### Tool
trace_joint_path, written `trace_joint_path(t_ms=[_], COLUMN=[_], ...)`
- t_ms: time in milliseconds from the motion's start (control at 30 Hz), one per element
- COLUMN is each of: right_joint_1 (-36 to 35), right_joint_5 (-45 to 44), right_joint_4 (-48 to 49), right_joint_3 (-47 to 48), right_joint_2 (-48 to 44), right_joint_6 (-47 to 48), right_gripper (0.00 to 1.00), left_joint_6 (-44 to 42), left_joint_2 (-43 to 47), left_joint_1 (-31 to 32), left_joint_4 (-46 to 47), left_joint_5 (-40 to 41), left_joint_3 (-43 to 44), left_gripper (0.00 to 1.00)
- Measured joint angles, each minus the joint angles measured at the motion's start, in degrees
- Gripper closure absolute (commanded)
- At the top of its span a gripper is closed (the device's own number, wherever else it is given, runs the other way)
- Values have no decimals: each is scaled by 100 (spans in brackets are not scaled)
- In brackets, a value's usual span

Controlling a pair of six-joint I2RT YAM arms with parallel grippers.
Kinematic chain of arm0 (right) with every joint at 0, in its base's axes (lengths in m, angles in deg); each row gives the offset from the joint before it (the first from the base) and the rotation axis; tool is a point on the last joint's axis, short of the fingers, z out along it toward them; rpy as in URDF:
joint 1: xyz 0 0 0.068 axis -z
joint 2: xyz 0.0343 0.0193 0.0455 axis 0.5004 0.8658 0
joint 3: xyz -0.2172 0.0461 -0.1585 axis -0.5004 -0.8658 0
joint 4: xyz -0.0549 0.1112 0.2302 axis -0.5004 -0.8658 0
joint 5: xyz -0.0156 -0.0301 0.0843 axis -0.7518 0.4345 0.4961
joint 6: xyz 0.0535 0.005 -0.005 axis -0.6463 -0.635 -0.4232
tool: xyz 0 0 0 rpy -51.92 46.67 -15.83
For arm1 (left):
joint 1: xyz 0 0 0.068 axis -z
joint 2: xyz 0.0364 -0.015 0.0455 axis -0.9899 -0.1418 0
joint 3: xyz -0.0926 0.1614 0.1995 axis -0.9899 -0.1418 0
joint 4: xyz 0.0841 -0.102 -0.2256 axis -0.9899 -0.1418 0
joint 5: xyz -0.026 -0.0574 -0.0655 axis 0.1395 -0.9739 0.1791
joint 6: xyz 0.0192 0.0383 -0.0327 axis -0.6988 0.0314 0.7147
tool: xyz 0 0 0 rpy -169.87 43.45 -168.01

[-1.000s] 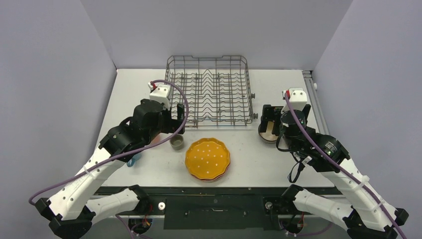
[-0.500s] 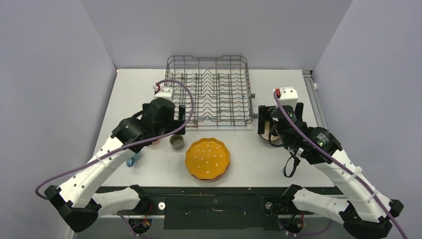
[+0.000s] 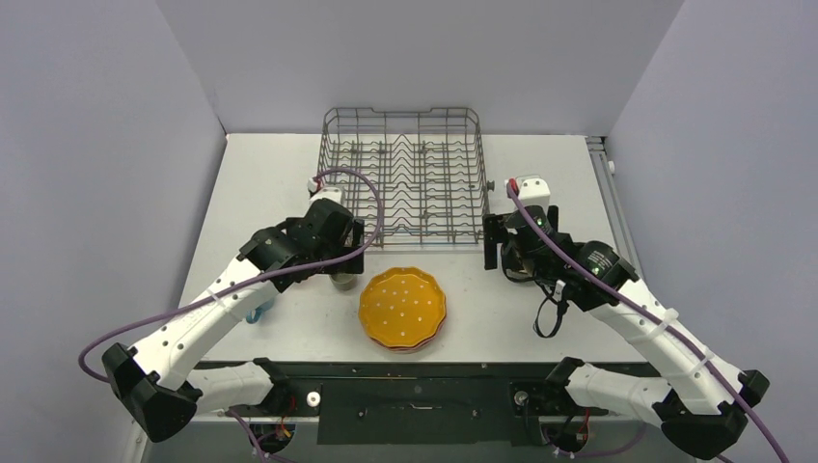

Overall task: Load the mixed dishes into the dish rack
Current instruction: Pick up the bowl from the center of the board.

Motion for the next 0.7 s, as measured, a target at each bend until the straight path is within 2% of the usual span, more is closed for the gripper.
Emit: trace_joint_path(t_ms=[367, 700], right_joint_1=[-35, 201], right_joint_5=[144, 136], right_joint_4=[269, 501], right_joint_3=[-501, -1051], right_joint_2=[103, 461], right_joint_6=[-236, -330], right_gripper=[26, 33], left_joint_6=[286, 382], left_joint_2=[-140, -264], left_joint_1=[-26, -33], left_joint_4=[186, 636], left_joint_5=[-496, -1014], left_joint_3=[-662, -881], left_gripper=[2, 2])
